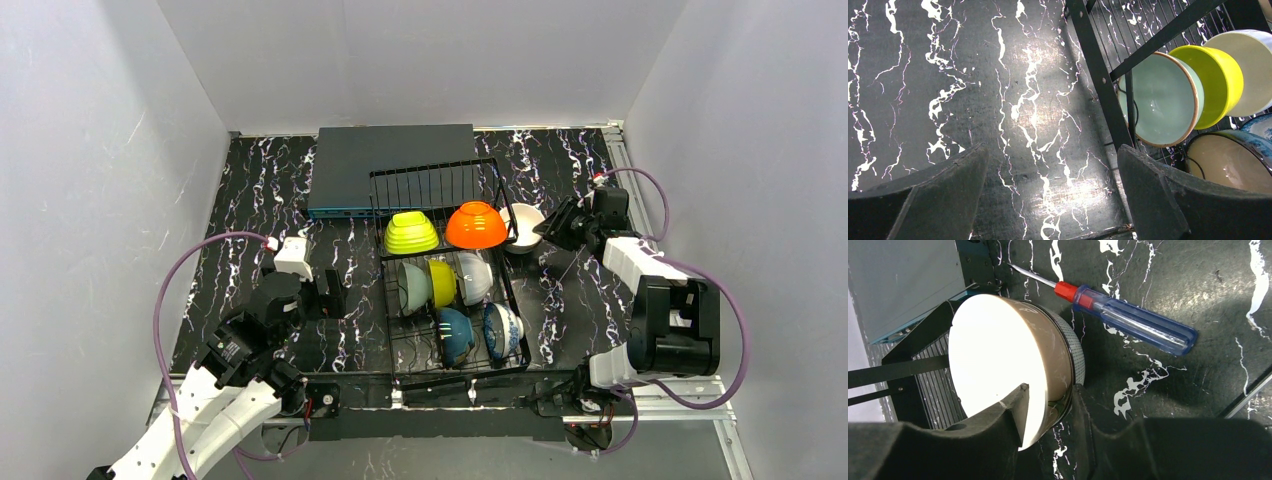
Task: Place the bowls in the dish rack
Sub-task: Pick up the bowl from the center of the board.
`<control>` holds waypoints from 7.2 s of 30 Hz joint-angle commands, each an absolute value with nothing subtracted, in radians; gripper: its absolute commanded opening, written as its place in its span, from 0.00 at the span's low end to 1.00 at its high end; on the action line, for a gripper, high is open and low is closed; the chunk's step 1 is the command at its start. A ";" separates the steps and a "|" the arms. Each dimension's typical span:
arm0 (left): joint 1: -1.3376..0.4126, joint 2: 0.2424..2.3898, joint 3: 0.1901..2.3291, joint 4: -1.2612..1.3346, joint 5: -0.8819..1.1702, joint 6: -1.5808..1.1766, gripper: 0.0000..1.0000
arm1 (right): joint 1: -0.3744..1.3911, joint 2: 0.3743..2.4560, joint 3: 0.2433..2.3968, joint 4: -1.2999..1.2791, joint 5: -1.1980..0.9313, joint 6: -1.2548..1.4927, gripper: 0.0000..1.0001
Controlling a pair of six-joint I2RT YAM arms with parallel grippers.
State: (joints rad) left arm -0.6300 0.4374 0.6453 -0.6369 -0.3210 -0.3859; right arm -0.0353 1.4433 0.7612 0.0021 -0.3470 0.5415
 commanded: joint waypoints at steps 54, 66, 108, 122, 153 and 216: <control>-0.626 0.426 0.638 -0.634 -0.325 -0.379 0.98 | 0.038 1.166 0.911 -0.209 -0.121 0.400 0.01; -0.626 0.423 0.638 -0.635 -0.326 -0.379 0.98 | 0.051 1.101 1.037 -0.311 -0.023 0.411 0.01; -0.644 0.345 0.545 -0.116 0.624 -0.222 0.95 | 0.078 0.789 0.912 -0.680 -0.444 0.378 0.01; -1.011 0.651 0.764 -0.126 0.435 0.114 0.94 | 0.116 0.764 0.838 -0.593 -0.537 0.487 0.01; -1.420 1.227 1.174 -0.531 -0.033 0.776 0.55 | 0.476 0.761 0.779 -0.518 -0.420 0.626 0.01; -1.433 1.255 1.209 -0.630 -0.264 0.644 0.00 | 0.502 0.699 0.800 -0.518 -0.401 0.591 0.92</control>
